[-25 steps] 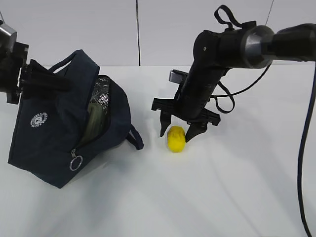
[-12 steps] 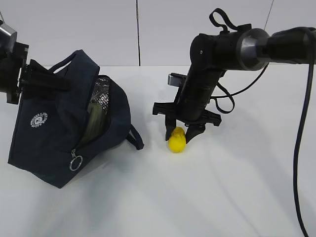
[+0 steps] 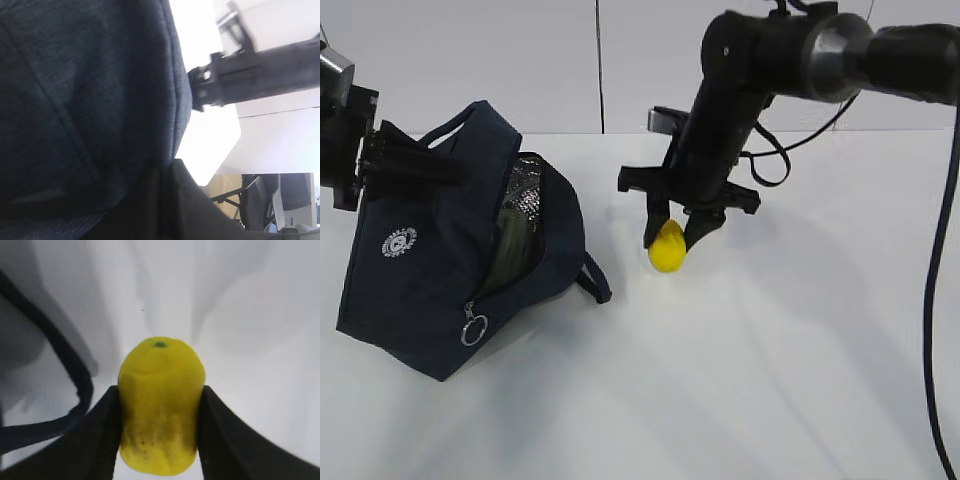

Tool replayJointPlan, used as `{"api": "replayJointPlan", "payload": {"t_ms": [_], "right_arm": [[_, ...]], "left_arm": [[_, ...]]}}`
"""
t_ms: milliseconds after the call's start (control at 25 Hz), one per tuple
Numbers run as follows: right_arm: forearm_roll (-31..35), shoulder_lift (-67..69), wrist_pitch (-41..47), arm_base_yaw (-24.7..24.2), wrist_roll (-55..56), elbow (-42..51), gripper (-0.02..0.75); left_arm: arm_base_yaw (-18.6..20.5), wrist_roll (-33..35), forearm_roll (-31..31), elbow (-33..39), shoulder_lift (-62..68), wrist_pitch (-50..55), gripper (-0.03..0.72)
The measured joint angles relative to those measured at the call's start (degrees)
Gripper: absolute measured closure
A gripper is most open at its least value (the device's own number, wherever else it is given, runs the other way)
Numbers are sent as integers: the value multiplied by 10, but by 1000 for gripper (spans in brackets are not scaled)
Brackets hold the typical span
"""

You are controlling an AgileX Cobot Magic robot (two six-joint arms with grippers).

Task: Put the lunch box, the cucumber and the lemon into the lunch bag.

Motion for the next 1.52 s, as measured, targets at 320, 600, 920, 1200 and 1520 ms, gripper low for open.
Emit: {"api": "replayJointPlan", "payload": {"t_ms": [320, 600, 920, 1200, 1520], "right_arm": [[145, 0, 33, 0, -97, -114, 414], [256, 28, 20, 2, -154, -117, 414], [401, 83, -17, 11, -225, -117, 414], [431, 109, -20, 25, -239, -117, 318], [432, 110, -3, 22, -243, -135, 209]], "left_arm": [[0, 0, -17, 0, 0, 0, 691], [0, 0, -72, 0, 0, 0, 691], [0, 0, -74, 0, 0, -1, 691], [0, 0, -74, 0, 0, -1, 691], [0, 0, -74, 0, 0, -1, 691]]}}
